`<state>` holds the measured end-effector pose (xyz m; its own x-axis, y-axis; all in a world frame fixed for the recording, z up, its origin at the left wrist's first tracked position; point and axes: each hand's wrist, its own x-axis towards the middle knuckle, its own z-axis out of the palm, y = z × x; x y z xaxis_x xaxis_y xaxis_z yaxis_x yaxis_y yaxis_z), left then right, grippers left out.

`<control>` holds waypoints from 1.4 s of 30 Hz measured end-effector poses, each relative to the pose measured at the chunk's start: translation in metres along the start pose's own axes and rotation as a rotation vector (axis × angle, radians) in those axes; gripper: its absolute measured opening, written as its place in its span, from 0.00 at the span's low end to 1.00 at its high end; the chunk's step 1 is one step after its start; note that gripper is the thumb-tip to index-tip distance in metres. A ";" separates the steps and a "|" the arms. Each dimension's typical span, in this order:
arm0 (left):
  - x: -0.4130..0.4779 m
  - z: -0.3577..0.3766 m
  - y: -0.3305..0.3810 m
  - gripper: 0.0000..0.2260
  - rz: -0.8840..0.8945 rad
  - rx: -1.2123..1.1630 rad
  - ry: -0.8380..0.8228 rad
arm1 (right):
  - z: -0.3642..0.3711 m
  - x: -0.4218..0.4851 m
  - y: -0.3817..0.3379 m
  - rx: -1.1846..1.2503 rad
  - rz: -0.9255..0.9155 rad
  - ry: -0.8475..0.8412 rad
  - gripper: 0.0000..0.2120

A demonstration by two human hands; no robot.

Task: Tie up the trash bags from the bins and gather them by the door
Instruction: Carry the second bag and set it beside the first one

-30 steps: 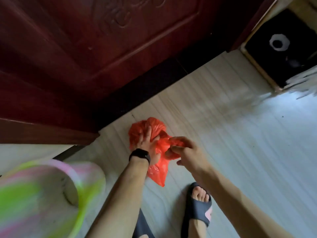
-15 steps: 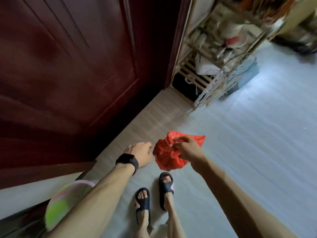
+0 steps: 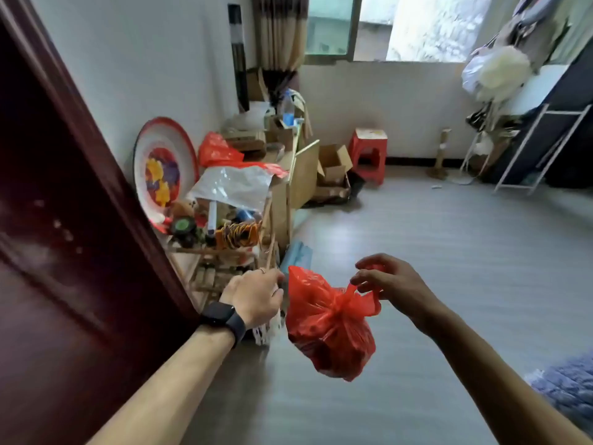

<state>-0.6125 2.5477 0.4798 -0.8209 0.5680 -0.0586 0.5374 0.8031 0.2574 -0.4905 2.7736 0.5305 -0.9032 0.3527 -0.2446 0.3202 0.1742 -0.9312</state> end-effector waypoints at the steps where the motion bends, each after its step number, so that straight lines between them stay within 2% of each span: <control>1: 0.020 -0.012 0.014 0.17 0.032 0.054 0.022 | -0.019 0.004 -0.008 0.009 -0.036 0.030 0.08; 4: 0.076 -0.043 0.063 0.17 0.111 0.112 0.059 | -0.075 0.021 -0.023 0.000 -0.116 0.101 0.09; 7: 0.152 -0.068 0.142 0.17 0.184 0.127 0.120 | -0.162 0.057 -0.035 -0.004 -0.172 0.185 0.09; 11: 0.233 -0.078 0.221 0.17 0.223 0.150 0.139 | -0.261 0.102 -0.044 -0.072 -0.189 0.206 0.10; 20: 0.395 -0.066 0.320 0.17 0.273 0.149 0.083 | -0.430 0.194 -0.034 -0.047 -0.157 0.410 0.07; 34: 0.727 -0.004 0.475 0.17 0.587 0.048 -0.012 | -0.619 0.398 -0.021 0.006 -0.052 0.742 0.05; 42: 0.873 0.070 0.599 0.16 0.729 0.120 -0.167 | -0.733 0.483 0.048 0.147 0.066 0.851 0.05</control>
<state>-0.9938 3.5371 0.5153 -0.2150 0.9747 -0.0616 0.9579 0.2227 0.1810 -0.7021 3.6258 0.5658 -0.3446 0.9362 -0.0687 0.2714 0.0294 -0.9620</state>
